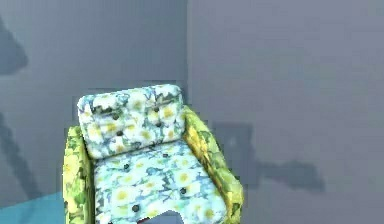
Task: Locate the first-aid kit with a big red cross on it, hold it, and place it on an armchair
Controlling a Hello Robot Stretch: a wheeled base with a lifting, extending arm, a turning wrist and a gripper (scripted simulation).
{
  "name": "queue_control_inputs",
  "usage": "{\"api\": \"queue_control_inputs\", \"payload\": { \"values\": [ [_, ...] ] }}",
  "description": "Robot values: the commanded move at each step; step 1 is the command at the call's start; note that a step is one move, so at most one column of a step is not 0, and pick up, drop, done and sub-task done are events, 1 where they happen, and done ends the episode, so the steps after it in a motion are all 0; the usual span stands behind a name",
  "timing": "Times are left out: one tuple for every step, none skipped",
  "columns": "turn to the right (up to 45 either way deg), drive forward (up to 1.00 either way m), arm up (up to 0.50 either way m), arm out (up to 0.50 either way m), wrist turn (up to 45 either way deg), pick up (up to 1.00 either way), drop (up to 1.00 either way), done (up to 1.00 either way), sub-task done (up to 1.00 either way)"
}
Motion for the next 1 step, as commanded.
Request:
{"api": "queue_control_inputs", "payload": {
  "values": [
    [45.0,0.0,0.0,0.0,0.0,0.0,0.0,0.0,0.0]
  ]
}}
